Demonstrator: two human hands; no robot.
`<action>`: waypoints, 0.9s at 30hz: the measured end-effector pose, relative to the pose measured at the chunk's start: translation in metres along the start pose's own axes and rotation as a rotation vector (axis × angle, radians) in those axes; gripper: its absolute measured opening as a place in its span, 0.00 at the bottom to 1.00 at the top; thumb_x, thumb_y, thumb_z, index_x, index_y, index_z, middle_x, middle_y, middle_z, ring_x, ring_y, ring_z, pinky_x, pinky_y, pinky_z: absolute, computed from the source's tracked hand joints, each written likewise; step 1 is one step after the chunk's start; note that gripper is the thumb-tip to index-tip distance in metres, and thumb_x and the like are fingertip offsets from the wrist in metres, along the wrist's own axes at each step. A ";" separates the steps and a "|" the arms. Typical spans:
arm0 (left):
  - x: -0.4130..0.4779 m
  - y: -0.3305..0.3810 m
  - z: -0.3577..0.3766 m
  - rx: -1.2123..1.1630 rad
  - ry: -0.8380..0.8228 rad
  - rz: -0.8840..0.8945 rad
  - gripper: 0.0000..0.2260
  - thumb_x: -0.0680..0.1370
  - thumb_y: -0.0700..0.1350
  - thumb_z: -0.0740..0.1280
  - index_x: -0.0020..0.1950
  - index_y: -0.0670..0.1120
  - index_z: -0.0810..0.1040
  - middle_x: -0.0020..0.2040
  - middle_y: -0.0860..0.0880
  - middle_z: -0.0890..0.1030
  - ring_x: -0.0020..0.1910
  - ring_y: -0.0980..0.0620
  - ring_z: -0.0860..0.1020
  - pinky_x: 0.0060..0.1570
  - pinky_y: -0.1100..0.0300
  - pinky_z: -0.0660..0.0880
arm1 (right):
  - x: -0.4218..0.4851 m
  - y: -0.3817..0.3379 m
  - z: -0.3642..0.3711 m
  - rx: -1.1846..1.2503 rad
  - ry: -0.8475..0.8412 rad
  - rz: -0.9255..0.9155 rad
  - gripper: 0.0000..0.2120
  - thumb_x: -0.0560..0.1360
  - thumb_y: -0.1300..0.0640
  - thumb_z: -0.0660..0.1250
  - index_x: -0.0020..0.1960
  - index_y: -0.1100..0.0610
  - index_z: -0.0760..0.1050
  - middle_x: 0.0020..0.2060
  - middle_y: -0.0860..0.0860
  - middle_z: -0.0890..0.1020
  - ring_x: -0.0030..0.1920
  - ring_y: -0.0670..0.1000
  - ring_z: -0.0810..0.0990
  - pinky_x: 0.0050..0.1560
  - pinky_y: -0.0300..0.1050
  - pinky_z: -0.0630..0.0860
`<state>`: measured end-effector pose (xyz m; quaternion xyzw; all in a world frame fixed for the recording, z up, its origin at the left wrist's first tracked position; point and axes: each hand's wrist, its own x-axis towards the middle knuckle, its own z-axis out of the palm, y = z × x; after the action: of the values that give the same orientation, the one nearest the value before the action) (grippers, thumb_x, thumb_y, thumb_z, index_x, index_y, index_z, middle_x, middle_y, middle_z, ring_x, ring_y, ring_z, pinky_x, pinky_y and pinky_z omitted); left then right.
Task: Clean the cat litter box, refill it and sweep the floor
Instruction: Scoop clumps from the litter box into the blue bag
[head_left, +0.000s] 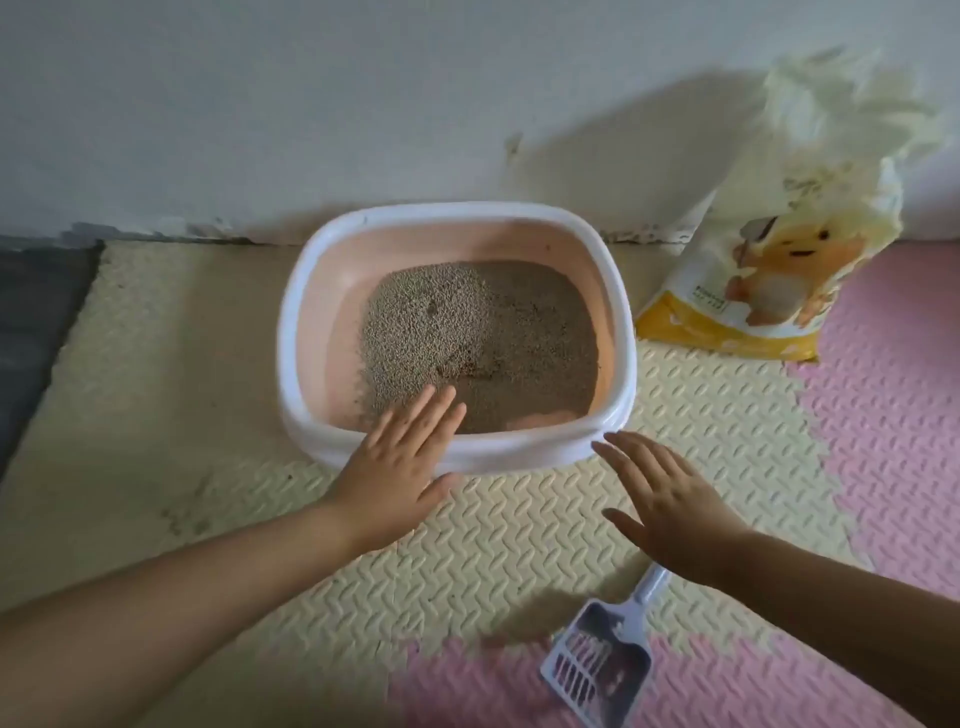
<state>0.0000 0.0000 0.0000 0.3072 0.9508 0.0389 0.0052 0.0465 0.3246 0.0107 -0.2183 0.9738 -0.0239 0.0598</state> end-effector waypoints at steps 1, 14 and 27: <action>-0.003 -0.002 0.010 0.016 0.010 0.006 0.30 0.79 0.57 0.52 0.77 0.44 0.56 0.77 0.46 0.56 0.76 0.47 0.53 0.70 0.48 0.54 | -0.003 0.001 0.012 -0.025 -0.048 -0.048 0.30 0.75 0.40 0.53 0.69 0.59 0.65 0.63 0.57 0.76 0.63 0.57 0.76 0.62 0.53 0.73; -0.021 0.005 0.050 0.113 -0.011 0.021 0.30 0.77 0.56 0.54 0.76 0.42 0.59 0.76 0.43 0.61 0.74 0.44 0.60 0.70 0.41 0.58 | -0.070 0.012 0.083 -0.017 -0.395 -0.405 0.31 0.62 0.59 0.73 0.63 0.48 0.71 0.59 0.45 0.78 0.59 0.47 0.77 0.59 0.43 0.76; -0.017 0.012 0.050 0.136 -0.039 -0.027 0.31 0.76 0.56 0.55 0.75 0.41 0.59 0.75 0.43 0.63 0.73 0.44 0.60 0.70 0.40 0.56 | -0.052 0.014 0.100 -0.017 -0.419 -0.482 0.22 0.60 0.56 0.77 0.51 0.46 0.75 0.48 0.44 0.79 0.46 0.46 0.77 0.45 0.42 0.79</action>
<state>0.0225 0.0029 -0.0493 0.2947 0.9551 -0.0319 0.0034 0.0996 0.3577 -0.0843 -0.4434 0.8606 0.0164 0.2499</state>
